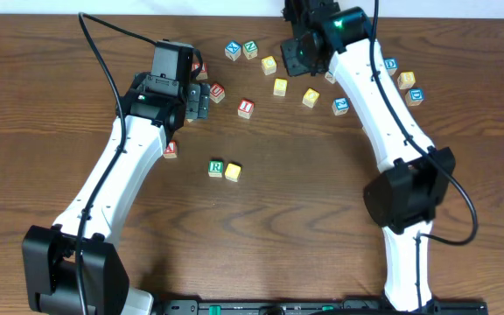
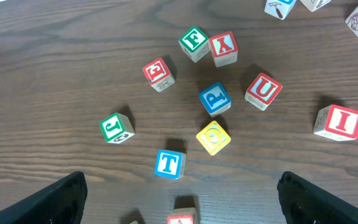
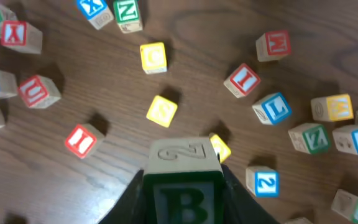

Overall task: Spell out ROBOT
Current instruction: 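Lift the green B block and carry it toward the R and O blocks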

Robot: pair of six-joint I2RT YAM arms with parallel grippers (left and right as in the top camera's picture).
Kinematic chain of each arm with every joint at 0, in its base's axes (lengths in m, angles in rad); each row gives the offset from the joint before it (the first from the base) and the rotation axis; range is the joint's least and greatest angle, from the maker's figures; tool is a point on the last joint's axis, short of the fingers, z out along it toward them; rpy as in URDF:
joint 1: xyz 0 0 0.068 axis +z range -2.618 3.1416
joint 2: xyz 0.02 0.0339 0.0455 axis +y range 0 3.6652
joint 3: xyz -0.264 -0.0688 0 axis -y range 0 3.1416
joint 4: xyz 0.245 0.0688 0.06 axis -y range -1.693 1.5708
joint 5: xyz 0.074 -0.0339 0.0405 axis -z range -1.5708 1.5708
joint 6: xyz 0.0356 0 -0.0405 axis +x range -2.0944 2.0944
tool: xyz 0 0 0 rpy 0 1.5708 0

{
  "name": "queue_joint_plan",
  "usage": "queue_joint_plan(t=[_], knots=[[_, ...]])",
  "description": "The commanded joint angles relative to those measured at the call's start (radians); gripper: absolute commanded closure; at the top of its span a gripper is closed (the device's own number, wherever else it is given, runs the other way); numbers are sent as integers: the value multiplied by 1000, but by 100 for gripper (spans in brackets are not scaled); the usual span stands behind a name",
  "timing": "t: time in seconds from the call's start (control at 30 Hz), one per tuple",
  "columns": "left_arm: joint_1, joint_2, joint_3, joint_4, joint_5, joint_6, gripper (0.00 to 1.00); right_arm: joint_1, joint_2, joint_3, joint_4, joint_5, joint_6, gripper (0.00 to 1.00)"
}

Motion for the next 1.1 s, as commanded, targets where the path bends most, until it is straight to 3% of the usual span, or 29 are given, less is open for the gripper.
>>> queue_joint_plan(t=[0.0,0.27,0.67,1.07], knots=[[6,-25,18,-3,-13,6,4,-2,-171,-181,102,20,13,81],[6,-25,18,-3,-13,6,4,-1,-318,-528,259,20,46,84],[6,-25,18,-3,-13,6,4,110,-386,-929,470,1,177,85],[6,-25,18,-3,-13,6,4,242,-389,-1005,534,-6,305,87]])
